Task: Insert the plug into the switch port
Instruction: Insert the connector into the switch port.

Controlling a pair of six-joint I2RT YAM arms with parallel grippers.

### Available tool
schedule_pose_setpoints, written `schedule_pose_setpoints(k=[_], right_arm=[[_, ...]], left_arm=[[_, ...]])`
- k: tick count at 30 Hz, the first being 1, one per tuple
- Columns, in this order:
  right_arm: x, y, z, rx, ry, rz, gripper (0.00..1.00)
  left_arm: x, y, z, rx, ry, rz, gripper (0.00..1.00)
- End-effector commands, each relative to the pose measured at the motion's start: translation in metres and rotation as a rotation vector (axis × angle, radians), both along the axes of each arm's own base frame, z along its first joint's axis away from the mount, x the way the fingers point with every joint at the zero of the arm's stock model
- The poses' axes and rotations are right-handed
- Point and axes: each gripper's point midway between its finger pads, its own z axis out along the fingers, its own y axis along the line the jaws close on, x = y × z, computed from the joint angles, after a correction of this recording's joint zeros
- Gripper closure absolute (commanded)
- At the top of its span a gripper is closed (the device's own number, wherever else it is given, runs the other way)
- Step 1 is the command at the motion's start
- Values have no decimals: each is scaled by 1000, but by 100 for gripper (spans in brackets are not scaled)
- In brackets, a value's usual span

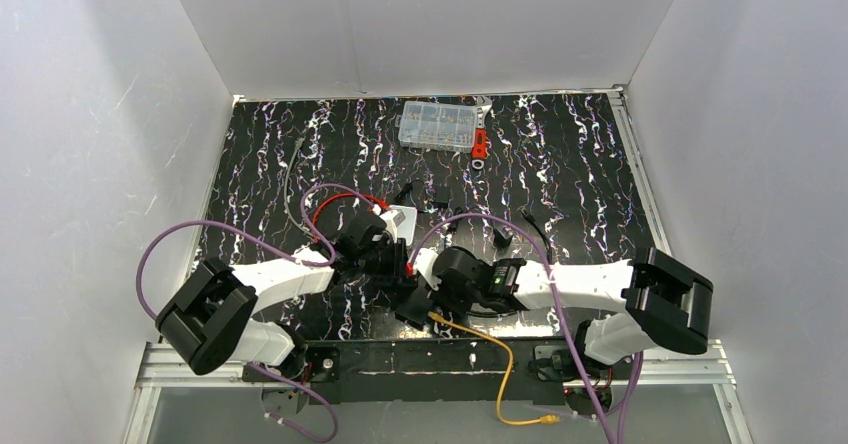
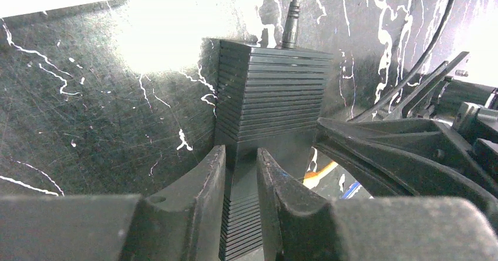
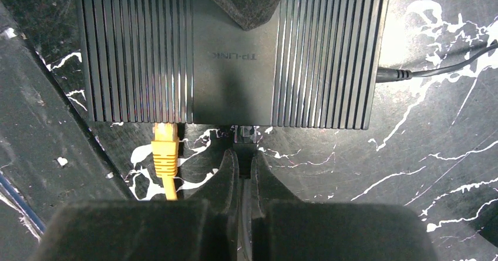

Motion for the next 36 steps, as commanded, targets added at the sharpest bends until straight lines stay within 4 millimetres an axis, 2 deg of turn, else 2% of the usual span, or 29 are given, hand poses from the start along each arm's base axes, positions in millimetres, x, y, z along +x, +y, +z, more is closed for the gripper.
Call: schedule_pose_setpoints(k=[1, 6, 11, 16, 22, 25, 28, 32, 36], right_arm=[[28, 78, 101, 445, -153, 1, 99], [19, 60, 74, 403, -81, -64, 99], [15, 40, 52, 358, -48, -124, 99], [14, 22, 42, 334, -43, -177, 99], [11, 6, 36, 312, -28, -227, 99], [14, -2, 40, 322, -48, -258, 99], [24, -13, 52, 340, -108, -306, 99], [46, -29, 75, 344, -226, -390, 99], [74, -50, 90, 341, -275, -483, 99]], left_arm=[[-40, -5, -1, -8, 102, -113, 77], [-37, -2, 1, 22, 90, -101, 70], [-28, 7, 10, 58, 33, -63, 55], [-17, 17, 25, 103, -42, -21, 38], [-2, 32, 46, 162, -128, 44, 27], [4, 42, 61, 186, -181, 89, 21], [8, 49, 81, 174, -239, 117, 16], [13, 57, 102, 181, -302, 132, 12], [11, 60, 115, 175, -324, 127, 5]])
